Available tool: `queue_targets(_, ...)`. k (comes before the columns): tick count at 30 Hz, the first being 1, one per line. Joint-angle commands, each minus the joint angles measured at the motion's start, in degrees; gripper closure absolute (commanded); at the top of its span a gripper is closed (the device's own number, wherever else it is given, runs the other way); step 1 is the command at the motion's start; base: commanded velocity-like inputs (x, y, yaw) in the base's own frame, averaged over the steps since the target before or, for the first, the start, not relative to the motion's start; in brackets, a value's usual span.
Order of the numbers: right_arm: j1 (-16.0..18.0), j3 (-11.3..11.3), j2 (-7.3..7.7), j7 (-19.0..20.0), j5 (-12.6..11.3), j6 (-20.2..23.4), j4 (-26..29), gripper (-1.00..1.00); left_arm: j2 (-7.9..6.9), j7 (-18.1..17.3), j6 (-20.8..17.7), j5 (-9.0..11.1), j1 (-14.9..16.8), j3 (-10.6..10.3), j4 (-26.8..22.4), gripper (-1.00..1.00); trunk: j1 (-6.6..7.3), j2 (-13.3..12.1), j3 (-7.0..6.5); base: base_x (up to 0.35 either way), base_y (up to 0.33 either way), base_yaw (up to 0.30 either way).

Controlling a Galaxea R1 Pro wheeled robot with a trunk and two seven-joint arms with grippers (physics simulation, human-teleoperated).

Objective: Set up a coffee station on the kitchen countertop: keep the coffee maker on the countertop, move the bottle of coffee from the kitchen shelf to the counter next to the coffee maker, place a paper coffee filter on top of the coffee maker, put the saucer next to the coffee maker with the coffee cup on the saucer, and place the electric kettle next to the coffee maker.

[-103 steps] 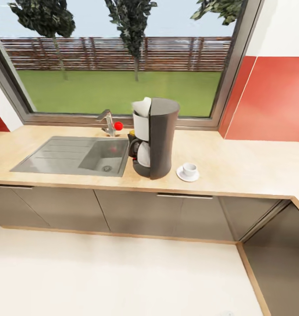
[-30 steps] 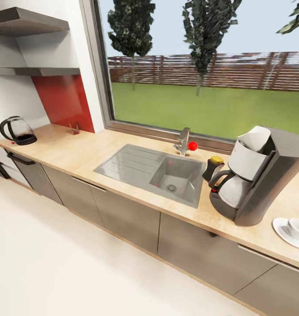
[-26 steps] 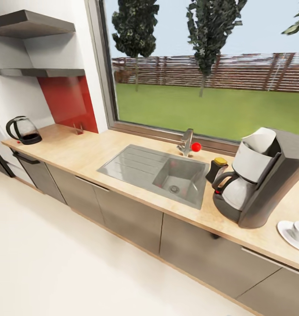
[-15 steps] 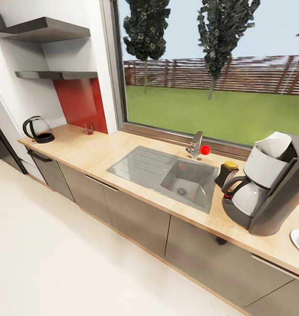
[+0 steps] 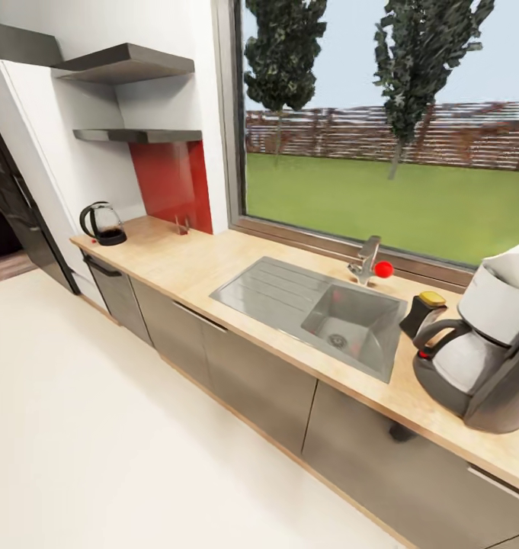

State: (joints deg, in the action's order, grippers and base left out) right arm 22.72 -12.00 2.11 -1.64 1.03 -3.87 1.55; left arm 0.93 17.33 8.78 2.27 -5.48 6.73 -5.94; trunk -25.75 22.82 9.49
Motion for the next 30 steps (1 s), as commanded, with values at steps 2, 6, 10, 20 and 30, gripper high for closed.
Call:
queue_targets(2,0.04,-0.3,0.0,-0.19,0.11,-0.11,-0.05,-1.0,-0.08,-0.01,0.22,0.27,0.0,0.3,-0.12,-1.0,-0.03,0.1,0.05,0.0,0.0,0.264)
queue_targets(6,0.04,-0.3,0.0,-0.2,0.11,-0.09,-0.06,-1.0,0.02,-0.01,0.26,0.09,0.02,0.27,-0.12,-1.0,-0.03,0.1,0.03,0.0,0.0,0.273)
queue_targets(10,0.04,-0.32,-0.03,-0.2,0.11,-0.09,-0.06,-1.0,0.24,-0.01,0.27,-0.05,0.03,0.15,-0.12,-1.0,-0.03,0.1,0.02,0.105,0.102,0.276)
queue_targets(20,0.04,-0.34,-0.09,-0.2,0.13,-0.02,-0.06,-1.0,-0.1,-0.01,0.35,0.14,0.03,0.22,-0.21,-1.0,-0.03,0.1,0.02,0.226,0.243,0.277)
queue_targets(30,0.04,-0.33,-0.17,-0.2,0.15,0.0,-0.06,-1.0,-0.15,-0.01,0.31,0.27,0.11,0.21,-0.21,-1.0,-0.03,0.1,0.02,0.255,0.249,0.277)
